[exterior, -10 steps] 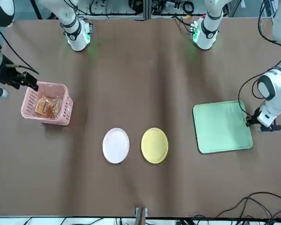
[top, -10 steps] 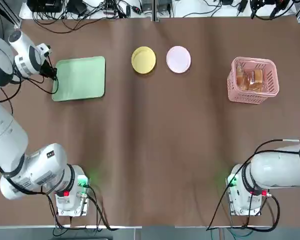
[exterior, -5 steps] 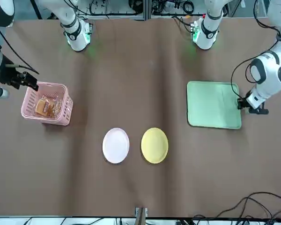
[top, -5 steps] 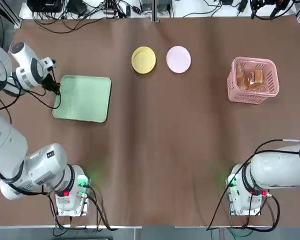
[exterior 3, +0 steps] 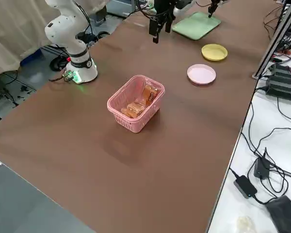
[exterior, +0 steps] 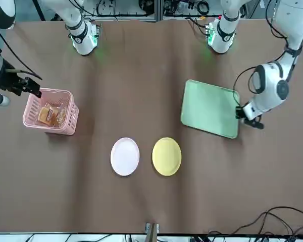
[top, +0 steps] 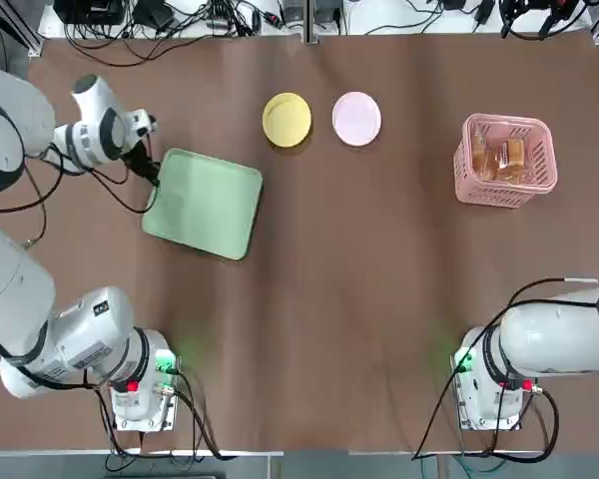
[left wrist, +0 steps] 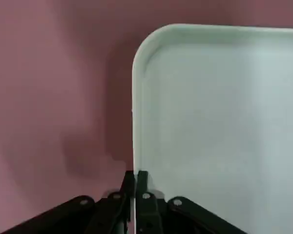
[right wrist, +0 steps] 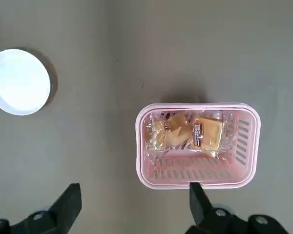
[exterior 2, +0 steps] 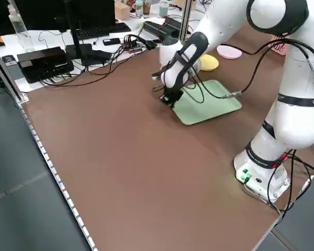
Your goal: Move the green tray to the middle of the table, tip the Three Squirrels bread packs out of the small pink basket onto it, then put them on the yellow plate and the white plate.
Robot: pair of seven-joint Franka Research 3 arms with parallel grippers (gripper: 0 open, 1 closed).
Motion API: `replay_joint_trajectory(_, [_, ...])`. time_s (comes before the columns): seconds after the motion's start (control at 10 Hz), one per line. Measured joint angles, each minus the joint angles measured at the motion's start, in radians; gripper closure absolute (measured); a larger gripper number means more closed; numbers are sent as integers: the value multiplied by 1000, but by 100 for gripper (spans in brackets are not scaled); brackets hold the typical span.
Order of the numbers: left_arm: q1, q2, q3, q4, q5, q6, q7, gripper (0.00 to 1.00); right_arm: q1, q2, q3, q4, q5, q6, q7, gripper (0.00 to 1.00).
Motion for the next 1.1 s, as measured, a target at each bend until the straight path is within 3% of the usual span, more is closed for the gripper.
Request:
replay_joint_trajectory(0.2, [-43, 15, -107, -1, 0, -2, -178, 95, 0, 0, 0, 0, 0, 0, 0, 2])
replay_joint_trajectory(0.3, [-100, 19, -121, 0, 0, -2, -268, 95, 0, 0, 0, 0, 0, 0, 0, 2])
replay_joint_trajectory(0.7, [-430, 59, -128, 60, 0, 0, -644, 95, 0, 0, -1, 0, 0, 0, 0, 2])
replay_joint_trajectory(0.9, [-523, 69, -128, 95, 0, 0, -746, 95, 0, 0, -1, 0, 0, -1, 0, 2])
replay_joint_trajectory(1.1, [-555, 99, -128, 145, 0, -1, -793, 95, -1, 0, -1, 0, 0, -1, 0, 2])
